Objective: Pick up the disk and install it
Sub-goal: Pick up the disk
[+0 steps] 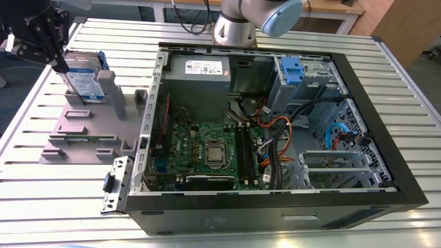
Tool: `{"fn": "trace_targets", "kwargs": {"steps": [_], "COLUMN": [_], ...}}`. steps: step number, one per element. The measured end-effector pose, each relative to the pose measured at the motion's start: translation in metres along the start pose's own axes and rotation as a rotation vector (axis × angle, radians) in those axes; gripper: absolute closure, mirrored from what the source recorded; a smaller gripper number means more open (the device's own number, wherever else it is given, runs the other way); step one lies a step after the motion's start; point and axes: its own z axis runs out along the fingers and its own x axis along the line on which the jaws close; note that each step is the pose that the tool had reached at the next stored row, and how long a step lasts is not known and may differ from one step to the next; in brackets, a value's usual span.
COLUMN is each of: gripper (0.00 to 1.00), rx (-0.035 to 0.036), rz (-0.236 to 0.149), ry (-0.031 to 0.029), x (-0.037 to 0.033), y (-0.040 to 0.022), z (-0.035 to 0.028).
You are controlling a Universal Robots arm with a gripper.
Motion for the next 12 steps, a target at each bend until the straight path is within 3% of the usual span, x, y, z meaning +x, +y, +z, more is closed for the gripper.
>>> {"fn": "trace_targets", "kwargs": {"steps": [12], "gripper": [0.89], "rx": [-0.0001], "rz": [-0.009], "ry": [0.0002], "x": [0.0000], "y": [0.0000], "z": [0.0000]}}
